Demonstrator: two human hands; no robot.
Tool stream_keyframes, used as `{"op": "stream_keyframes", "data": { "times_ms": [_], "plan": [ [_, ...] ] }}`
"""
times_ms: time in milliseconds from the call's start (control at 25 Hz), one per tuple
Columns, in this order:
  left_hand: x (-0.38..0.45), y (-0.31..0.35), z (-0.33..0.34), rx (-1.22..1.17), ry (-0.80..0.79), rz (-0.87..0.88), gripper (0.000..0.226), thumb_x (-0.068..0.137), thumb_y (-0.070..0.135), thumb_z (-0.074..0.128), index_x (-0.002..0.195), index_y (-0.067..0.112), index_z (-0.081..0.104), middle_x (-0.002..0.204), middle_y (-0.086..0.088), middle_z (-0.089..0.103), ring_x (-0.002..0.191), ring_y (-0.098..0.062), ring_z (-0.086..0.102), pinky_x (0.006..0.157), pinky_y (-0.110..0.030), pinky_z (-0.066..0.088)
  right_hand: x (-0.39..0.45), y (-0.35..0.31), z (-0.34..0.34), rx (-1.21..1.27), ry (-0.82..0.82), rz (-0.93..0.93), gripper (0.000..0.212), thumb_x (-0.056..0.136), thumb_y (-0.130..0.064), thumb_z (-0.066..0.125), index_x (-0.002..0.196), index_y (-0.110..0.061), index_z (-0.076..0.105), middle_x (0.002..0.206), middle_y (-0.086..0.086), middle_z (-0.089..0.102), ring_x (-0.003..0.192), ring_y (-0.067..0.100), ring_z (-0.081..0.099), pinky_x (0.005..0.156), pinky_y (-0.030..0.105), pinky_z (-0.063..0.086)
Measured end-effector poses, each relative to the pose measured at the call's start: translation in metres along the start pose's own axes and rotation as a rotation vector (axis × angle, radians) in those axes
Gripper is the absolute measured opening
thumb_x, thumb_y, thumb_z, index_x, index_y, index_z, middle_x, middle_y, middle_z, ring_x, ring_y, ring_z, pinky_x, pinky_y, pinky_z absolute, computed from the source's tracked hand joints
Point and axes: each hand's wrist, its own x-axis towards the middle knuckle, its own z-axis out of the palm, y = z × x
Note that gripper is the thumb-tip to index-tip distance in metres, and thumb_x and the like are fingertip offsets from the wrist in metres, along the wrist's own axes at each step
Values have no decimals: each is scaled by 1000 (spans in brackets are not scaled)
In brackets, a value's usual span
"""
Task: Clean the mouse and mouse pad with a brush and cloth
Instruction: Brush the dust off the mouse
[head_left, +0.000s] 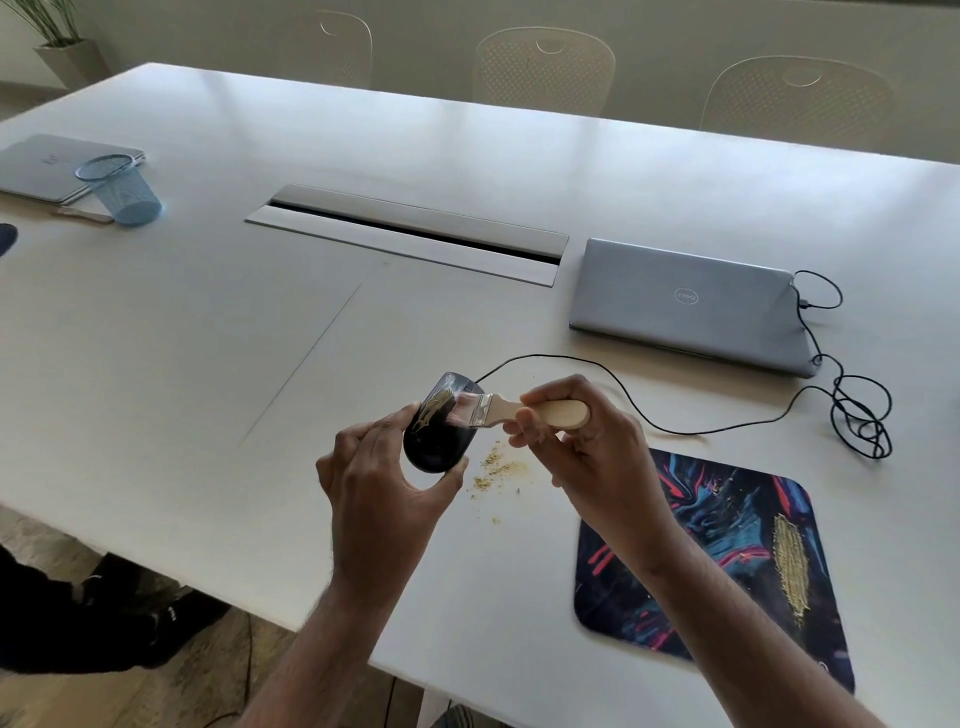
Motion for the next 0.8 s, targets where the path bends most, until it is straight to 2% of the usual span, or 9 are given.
{"op": "stream_keyframes", "data": {
  "times_ms": [40, 120, 240, 360, 480, 600, 680, 800],
  "plan": [
    [0, 0, 0, -1, 1, 2, 74, 66, 44, 93, 129, 16, 66, 115, 5, 71, 112, -20, 55, 91, -30, 29, 0, 0, -1, 3, 12, 9, 17, 102, -37, 67, 107, -22, 64, 91, -8, 80, 76, 20, 78, 52, 36, 58],
    [0, 1, 0, 1, 4, 8, 74, 66, 44, 93, 129, 16, 66, 116, 5, 71, 112, -20, 55, 91, -30, 28, 0, -1, -2, 2, 5, 5, 15, 102, -38, 67, 107, -24, 64, 92, -8, 80, 74, 22, 78, 50, 41, 57],
    [-1, 1, 1, 1, 4, 12, 74, 65, 43, 94, 128, 16, 66, 116, 5, 71, 112, -20, 55, 91, -31, 30, 0, -3, -3, 2, -40, -25, 14, 101, -44, 65, 104, -31, 63, 91, -3, 79, 71, 39, 75, 48, 50, 53],
    [-2, 2, 2, -5, 0, 4, 75, 65, 43, 94, 129, 16, 66, 116, 6, 71, 112, -19, 55, 92, -32, 31, 1, -3, -4, -30, -6, -35, 12, 102, -41, 66, 107, -31, 62, 93, -8, 79, 70, 34, 75, 51, 50, 55],
    [-2, 1, 2, 1, -1, 10, 75, 65, 45, 93, 129, 16, 66, 116, 5, 71, 112, -19, 54, 91, -32, 32, -1, -4, -2, -10, -38, -34, 11, 100, -45, 66, 105, -35, 62, 92, -5, 79, 69, 43, 73, 47, 52, 53],
    [-2, 1, 1, -1, 4, 5, 75, 65, 45, 93, 129, 16, 66, 117, 6, 71, 112, -18, 54, 91, -31, 30, -2, -3, -1, -30, -4, -23, 9, 100, -40, 66, 106, -36, 62, 92, -7, 79, 69, 40, 73, 52, 52, 55],
    [-2, 1, 1, -5, 7, 2, 75, 65, 44, 93, 129, 17, 66, 116, 7, 71, 113, -18, 54, 91, -31, 30, -2, -4, -1, 1, -8, -13, 7, 101, -33, 68, 106, -30, 63, 89, -5, 79, 71, 32, 76, 52, 45, 58],
    [-2, 2, 1, -1, 10, 5, 74, 65, 43, 93, 128, 16, 66, 115, 6, 71, 112, -18, 54, 90, -30, 28, -2, -5, -3, 68, -25, 11, 6, 102, -21, 68, 106, -17, 66, 88, -4, 80, 81, 19, 80, 52, 23, 53]
  ]
}}
